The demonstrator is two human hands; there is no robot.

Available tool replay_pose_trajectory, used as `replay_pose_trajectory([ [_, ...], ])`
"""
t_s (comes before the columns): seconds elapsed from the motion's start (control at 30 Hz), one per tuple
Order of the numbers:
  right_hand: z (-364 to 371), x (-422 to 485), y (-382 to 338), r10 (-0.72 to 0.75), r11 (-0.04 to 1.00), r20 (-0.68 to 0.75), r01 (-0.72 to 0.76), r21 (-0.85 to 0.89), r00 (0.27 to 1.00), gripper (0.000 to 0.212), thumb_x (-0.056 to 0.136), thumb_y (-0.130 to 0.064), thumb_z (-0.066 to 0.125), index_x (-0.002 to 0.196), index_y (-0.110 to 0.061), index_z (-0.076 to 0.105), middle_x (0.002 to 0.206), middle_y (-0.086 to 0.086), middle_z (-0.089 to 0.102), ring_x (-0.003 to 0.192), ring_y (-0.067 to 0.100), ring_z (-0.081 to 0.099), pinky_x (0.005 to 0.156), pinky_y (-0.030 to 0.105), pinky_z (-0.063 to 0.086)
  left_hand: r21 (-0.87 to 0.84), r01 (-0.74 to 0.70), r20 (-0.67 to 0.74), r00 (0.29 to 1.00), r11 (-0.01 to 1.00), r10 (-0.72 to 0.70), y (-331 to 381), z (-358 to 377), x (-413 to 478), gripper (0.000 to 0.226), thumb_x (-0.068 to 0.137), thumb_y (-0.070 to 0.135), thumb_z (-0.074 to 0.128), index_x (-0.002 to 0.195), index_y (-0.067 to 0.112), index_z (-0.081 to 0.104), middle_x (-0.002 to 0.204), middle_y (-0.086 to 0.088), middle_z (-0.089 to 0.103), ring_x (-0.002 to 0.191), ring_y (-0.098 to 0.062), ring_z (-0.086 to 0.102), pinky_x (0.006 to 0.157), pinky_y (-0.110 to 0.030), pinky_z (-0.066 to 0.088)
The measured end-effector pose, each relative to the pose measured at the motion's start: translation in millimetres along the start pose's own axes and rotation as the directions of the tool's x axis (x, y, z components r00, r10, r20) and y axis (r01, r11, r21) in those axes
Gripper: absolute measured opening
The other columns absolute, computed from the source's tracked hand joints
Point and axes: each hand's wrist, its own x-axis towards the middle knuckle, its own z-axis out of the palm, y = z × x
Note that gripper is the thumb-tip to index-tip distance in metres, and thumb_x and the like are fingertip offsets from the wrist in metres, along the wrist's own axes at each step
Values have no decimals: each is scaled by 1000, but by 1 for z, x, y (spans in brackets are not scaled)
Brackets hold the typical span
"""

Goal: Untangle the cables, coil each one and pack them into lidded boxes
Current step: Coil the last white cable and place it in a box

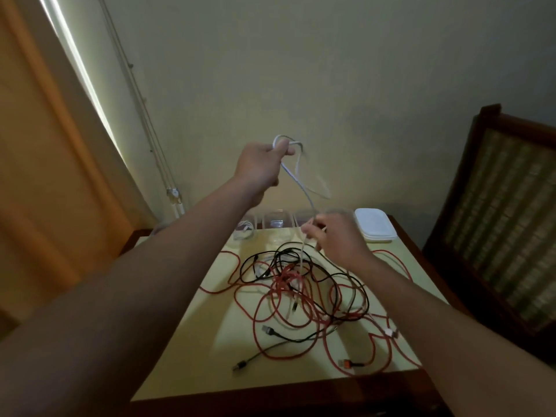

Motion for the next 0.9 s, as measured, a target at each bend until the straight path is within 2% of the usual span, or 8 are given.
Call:
replay_pose_trajectory([
  [0.17,-39,14,-15,48,990,-291,-6,142,956,25,97,-32,66,81,-14,73,60,-2,67,45,4,61,56,27,55,16,-17,11,1000,1000,17,9,-12,-11,52,98,61,45,97,17,74,58,18,27,41,-9,36,52,-24,38],
  [0.2,-44,17,-16,29,992,-289,7,124,957,28,97,-33,66,80,-12,73,61,0,68,49,9,64,60,30,56,34,11,27,1000,999,-12,8,-11,-13,58,98,63,41,98,15,73,90,8,44,42,-10,37,53,-25,38],
  [0.23,-48,20,-16,-8,998,-235,23,60,972,29,97,-35,66,80,-12,72,64,1,69,54,14,67,64,33,57,43,55,41,998,998,-57,6,-10,-16,64,98,65,37,100,12,73,42,3,54,45,-12,37,56,-27,38],
  [0.27,-50,21,-15,-43,998,-152,37,-41,987,29,96,-37,67,81,-13,72,67,2,70,61,18,68,68,36,58,49,97,52,994,994,-100,1,-10,-18,66,99,65,36,101,10,74,42,6,48,48,-15,37,58,-28,37],
  [0.33,-50,23,-11,-53,977,-81,35,-211,995,33,94,-43,68,79,-14,71,69,3,69,70,25,67,71,40,56,32,160,60,985,987,-161,-10,-8,-21,61,102,54,38,102,5,74,53,1,41,48,-18,36,55,-28,35],
  [0.47,-55,17,-2,-63,971,-162,23,-240,985,37,90,-44,73,70,-13,65,62,0,66,68,22,63,65,33,49,29,215,79,973,976,-217,-24,-7,-33,29,98,15,44,102,4,70,66,-1,46,48,-17,37,50,-25,32],
  [0.73,-56,4,0,109,994,-138,-111,-10,984,34,100,-28,63,79,-1,69,64,8,73,52,14,71,60,34,61,501,-104,260,965,859,-35,-67,10,-69,19,96,21,61,108,24,75,109,-1,71,89,-15,60,71,-25,40],
  [0.9,-59,-3,-1,280,894,-85,-227,387,956,35,100,-23,63,85,9,67,74,22,73,62,31,73,49,30,57,573,-274,412,911,772,18,-108,36,-89,37,86,45,73,119,27,73,116,-1,72,94,-12,62,74,-21,36],
])
